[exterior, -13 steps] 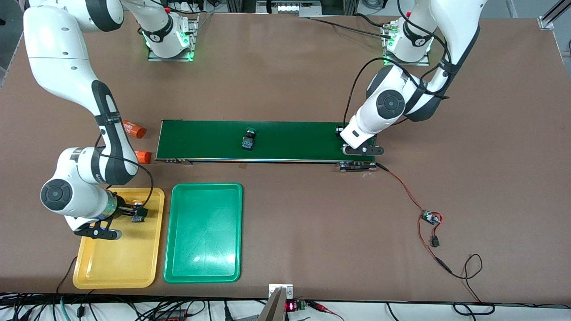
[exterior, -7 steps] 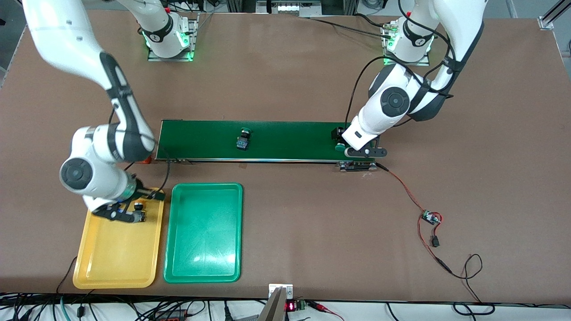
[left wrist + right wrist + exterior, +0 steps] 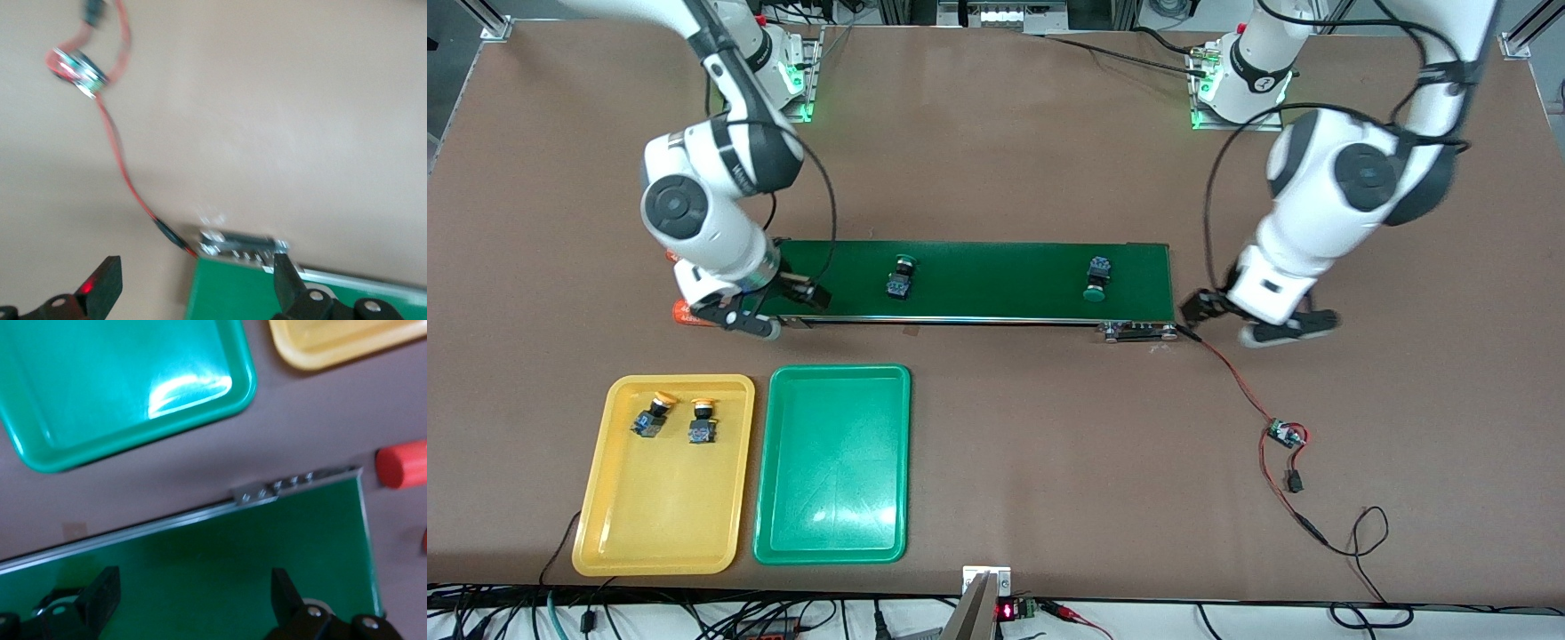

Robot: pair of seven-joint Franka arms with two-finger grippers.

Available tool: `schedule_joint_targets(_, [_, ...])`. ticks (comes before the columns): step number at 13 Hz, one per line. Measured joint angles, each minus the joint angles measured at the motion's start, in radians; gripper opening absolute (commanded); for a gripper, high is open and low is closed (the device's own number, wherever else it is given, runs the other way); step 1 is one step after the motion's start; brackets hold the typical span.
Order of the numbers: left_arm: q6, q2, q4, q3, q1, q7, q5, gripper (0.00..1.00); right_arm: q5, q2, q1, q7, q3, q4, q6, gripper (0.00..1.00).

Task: Sort buttons by color to trays
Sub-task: 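Grasp a green-capped button with the right gripper while the left gripper withdraws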

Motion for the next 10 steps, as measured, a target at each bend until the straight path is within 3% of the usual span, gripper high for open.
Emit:
schedule_joint_targets(3, [-0.039, -0.008, 0.067, 0.053, 0.060, 0.119, 0.000, 1.00, 0.000, -0.012, 0.009, 0.127, 0.077, -0.024, 0.010, 1.00])
schedule_joint_targets(7, [-0.384, -0.020, 0.288, 0.057, 0.175, 0.329, 0.000, 1.00, 0.000, -0.008, 0.051, 0.219, 0.086, -0.037, 0.043, 1.00])
schedule_joint_targets(10, [-0.582, -0.031, 0.444, 0.101, 0.167, 0.389, 0.000, 1.00, 0.000, 0.001, 0.055, 0.228, 0.086, -0.071, 0.088, 1.00])
